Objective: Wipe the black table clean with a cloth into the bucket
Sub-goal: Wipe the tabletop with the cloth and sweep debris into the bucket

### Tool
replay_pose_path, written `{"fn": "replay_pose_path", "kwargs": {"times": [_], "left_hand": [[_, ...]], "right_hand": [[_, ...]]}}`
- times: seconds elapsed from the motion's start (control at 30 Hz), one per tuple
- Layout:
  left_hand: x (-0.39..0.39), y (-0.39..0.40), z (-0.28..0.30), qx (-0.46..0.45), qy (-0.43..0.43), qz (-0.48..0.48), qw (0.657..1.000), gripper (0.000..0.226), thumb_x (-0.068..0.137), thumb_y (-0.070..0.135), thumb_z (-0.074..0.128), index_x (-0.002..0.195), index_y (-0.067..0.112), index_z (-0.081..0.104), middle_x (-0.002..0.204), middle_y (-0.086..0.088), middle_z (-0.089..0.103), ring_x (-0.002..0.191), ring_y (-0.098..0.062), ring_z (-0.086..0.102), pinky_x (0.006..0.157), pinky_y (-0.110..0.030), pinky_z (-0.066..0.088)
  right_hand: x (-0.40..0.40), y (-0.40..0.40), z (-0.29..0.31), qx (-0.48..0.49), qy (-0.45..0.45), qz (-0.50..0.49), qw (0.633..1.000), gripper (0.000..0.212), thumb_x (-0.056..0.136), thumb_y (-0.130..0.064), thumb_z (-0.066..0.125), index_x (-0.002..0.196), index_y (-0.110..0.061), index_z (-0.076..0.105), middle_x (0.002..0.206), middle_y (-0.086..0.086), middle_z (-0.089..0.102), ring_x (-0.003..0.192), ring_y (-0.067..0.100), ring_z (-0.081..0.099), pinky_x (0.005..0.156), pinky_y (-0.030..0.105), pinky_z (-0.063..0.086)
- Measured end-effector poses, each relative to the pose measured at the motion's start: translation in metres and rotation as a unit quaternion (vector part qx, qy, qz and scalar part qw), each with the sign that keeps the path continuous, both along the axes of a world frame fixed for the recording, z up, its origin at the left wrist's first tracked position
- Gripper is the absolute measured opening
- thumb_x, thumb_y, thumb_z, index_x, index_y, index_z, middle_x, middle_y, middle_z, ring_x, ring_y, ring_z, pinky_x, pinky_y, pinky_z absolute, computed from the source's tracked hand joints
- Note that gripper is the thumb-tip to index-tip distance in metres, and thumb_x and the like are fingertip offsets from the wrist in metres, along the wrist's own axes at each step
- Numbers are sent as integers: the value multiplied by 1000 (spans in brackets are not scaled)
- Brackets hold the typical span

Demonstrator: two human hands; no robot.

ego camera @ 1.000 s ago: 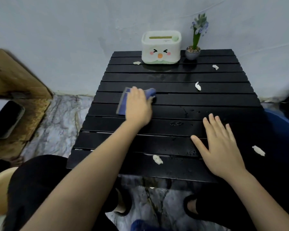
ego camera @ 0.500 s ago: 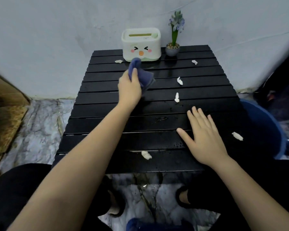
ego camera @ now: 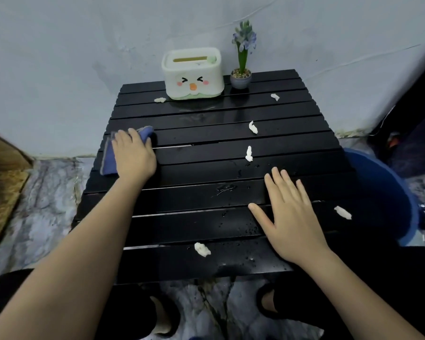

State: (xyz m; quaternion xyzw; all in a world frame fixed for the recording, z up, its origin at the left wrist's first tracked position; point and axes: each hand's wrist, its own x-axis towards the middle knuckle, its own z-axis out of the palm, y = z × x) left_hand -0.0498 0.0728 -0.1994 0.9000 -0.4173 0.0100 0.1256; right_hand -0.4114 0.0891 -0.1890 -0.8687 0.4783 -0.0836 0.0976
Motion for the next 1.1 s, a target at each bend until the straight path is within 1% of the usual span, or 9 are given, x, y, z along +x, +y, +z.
{"fn": "replay_pose_path", "kwargs": {"times": [0.3,0.47,0.53,0.6,0.67,0.83,0.97,1.03,1.1], "left_hand": [[-127,-105,3,11,29,-205,978,52,107,32,31,147,-2,34,153,-26,35,144,-39,28,121,-46,16],[-199,-132,16,-53,203,-332,920,37,107,28,38,132,6,53,137,-18,54,133,-37,44,112,-41,26],[-217,-137,22,-50,312,-321,893,41,107,32,38,136,7,54,130,-21,62,125,-37,55,109,-43,38],[-221,-137,30,-86,412,-287,860,37,107,29,40,124,2,60,100,-22,70,91,-33,66,88,-40,51],[-210,-135,42,-135,497,-228,827,32,108,26,40,119,4,60,83,-14,64,74,-21,60,74,-31,47],[-152,-98,80,-279,630,-91,719,39,105,35,44,136,13,52,119,-6,65,115,-23,62,102,-40,50],[-92,-14,114,-338,480,-99,804,22,104,38,44,122,28,55,106,12,69,102,-3,65,93,-27,52],[-68,43,123,-318,370,-106,866,20,104,42,43,113,35,58,90,24,68,84,11,63,78,-13,51],[-55,99,120,-278,297,-115,906,21,104,42,40,97,45,60,66,24,65,60,10,58,56,-5,44]], "right_hand": [[0,0,0,8,5,-2,1000,79,101,-63,19,160,-10,19,169,8,10,157,19,2,128,43,5],[-2,-1,1,16,-4,-1,1000,78,101,-62,18,160,-11,19,170,7,11,157,18,1,128,43,5],[-2,-2,1,20,-10,-3,1000,79,100,-63,17,160,-12,19,170,6,10,157,18,0,128,42,3],[-2,-4,0,21,-15,1,1000,80,99,-64,17,160,-12,19,170,6,9,157,17,-1,128,41,2],[-3,-5,0,21,-21,4,1000,80,99,-65,18,160,-12,19,170,5,9,157,16,-1,128,40,2],[-10,-3,5,41,-68,7,997,76,101,-61,31,159,-13,24,169,3,13,157,13,1,128,37,-1],[-21,5,9,39,-96,-4,995,79,99,-63,33,158,-12,27,169,4,16,157,14,3,127,38,-4],[-27,11,9,32,-88,-7,996,82,97,-66,32,158,-11,27,169,5,16,157,15,4,126,36,-7],[-31,15,7,37,-74,-11,996,85,96,-69,30,158,-11,25,169,5,14,157,15,3,126,37,-8]]}}
